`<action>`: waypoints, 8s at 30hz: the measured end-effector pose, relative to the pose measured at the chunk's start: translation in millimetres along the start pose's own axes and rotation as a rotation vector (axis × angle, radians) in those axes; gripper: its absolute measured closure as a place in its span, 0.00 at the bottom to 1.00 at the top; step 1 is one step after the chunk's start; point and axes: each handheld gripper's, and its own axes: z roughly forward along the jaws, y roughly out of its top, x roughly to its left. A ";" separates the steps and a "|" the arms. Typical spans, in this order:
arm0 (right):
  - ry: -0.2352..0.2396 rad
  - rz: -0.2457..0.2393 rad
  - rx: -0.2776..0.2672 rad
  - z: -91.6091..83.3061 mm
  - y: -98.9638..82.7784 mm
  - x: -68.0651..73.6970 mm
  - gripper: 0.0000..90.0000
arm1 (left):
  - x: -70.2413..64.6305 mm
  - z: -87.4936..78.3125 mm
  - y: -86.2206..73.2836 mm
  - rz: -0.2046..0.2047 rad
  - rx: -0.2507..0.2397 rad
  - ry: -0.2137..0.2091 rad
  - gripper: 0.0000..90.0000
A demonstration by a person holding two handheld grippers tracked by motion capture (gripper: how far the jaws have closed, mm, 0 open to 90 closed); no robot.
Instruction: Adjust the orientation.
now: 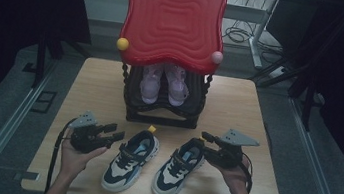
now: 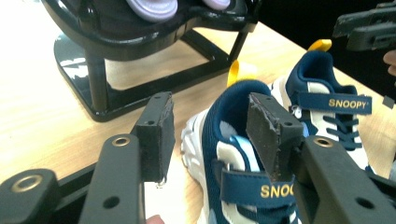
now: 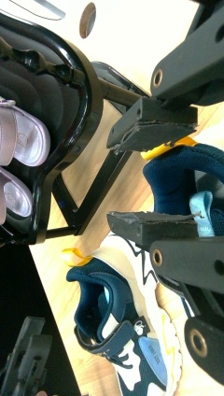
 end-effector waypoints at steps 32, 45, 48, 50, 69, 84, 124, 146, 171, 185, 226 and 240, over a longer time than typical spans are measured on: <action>-0.061 0.097 -0.025 -25.1 -15.5 -19.8 0.62 | -21.0 -3.0 -8.5 0.001 0.119 -0.085 0.85; -0.070 0.111 -0.021 -24.9 -18.1 -21.7 0.62 | -48.6 9.2 -12.8 0.052 0.189 -0.128 0.98; -0.071 0.116 -0.023 -26.0 -18.3 -21.8 0.62 | -54.1 12.5 -14.8 0.059 0.206 -0.135 0.99; -0.074 0.118 -0.024 -26.7 -18.5 -22.1 0.62 | -58.4 15.0 -16.9 0.065 0.225 -0.135 0.99; -0.071 0.130 -0.028 -27.7 -20.1 -22.0 0.62 | -83.7 21.4 -52.5 0.070 0.360 -0.129 1.00; -0.072 0.132 -0.017 -24.8 -22.1 -22.7 0.61 | -85.0 30.5 -67.7 0.071 0.414 -0.092 1.00; -0.072 0.148 -0.018 -25.8 -24.8 -24.9 0.61 | 1.9 12.1 -57.1 -0.082 0.378 0.075 1.00; -0.063 0.169 -0.027 -27.3 -26.2 -27.6 0.61 | 24.5 8.8 -58.3 -0.150 0.339 0.086 1.00; -0.062 0.174 -0.023 -26.7 -26.8 -29.0 0.61 | 46.2 10.9 -48.9 -0.176 0.322 0.116 1.00; -0.058 0.175 -0.019 -24.4 -27.9 -29.6 0.61 | 17.6 -1.9 -1.8 -0.129 0.193 0.032 1.00; -0.060 0.184 -0.012 -22.9 -31.0 -31.9 0.61 | -16.3 63.1 24.5 -0.065 0.262 -0.069 1.00; -0.055 0.183 -0.007 -21.2 -31.5 -31.0 0.61 | -18.8 78.5 45.2 -0.057 0.237 -0.083 1.00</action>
